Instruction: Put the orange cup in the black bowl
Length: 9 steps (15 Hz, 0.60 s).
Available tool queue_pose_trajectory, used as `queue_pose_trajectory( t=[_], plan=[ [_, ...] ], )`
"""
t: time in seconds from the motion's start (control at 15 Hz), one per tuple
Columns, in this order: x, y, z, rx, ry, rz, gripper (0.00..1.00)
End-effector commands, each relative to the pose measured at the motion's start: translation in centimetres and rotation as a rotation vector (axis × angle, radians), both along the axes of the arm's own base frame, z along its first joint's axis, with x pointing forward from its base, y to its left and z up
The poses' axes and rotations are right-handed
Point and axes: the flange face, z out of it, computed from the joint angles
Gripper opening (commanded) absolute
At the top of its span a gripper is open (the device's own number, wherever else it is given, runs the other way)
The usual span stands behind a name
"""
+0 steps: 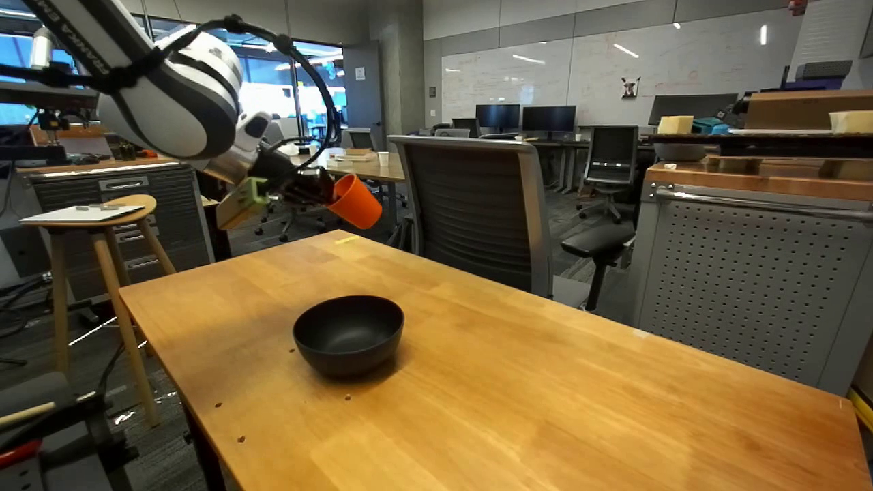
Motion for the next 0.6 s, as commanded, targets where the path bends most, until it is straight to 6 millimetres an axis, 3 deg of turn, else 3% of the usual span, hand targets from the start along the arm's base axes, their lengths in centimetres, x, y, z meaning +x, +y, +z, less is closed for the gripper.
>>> queue_pose_trajectory(
  t=[0.0,0.13,0.27,0.4,0.53],
  plan=[
    [-0.4,-5.9,2.9,-0.046,-0.079,-0.176,0.05],
    [-0.2,-9.2,2.1,-0.086,-0.053,-0.289,0.05],
    [-0.5,-11.2,0.0,-0.131,0.036,-0.379,0.05],
    [-1.1,-12.0,-2.2,-0.164,0.133,-0.457,0.05],
    [-1.9,-11.5,-4.2,-0.188,0.248,-0.521,0.05]
  ],
)
